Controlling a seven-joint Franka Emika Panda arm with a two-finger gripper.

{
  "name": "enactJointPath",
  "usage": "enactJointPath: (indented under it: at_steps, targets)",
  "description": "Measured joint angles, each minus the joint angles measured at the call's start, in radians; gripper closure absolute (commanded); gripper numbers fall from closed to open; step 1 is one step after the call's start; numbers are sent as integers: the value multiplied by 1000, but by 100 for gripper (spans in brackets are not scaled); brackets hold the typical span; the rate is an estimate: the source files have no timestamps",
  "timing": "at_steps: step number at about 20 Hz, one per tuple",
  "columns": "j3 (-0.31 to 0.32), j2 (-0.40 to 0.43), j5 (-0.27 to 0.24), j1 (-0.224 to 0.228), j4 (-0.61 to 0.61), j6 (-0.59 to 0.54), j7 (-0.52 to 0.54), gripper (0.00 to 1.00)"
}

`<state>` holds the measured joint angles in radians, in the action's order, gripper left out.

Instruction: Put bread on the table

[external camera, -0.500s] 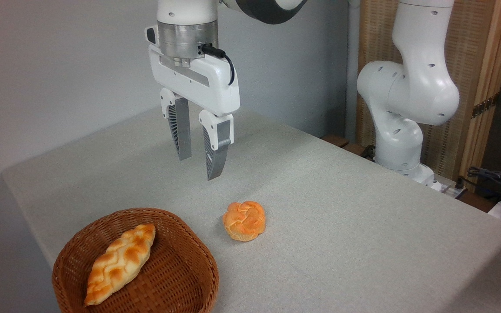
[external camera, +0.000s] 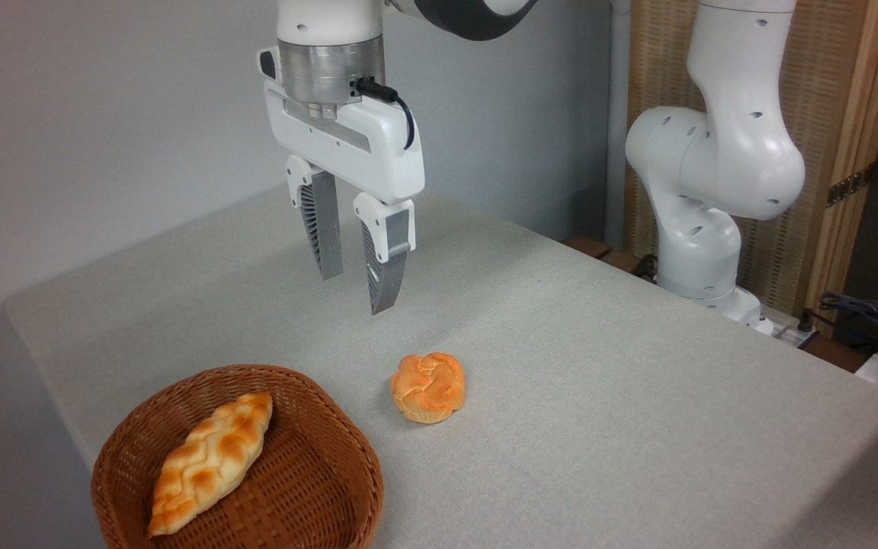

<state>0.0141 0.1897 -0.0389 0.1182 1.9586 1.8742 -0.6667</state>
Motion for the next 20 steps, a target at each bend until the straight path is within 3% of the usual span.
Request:
enactJointPath:
  at_steps: [14,20]
  targets:
    - [-2,0,-2,1,-4,5,0,0]
    - [-2,-3,-47,1,-5,69,0,0]
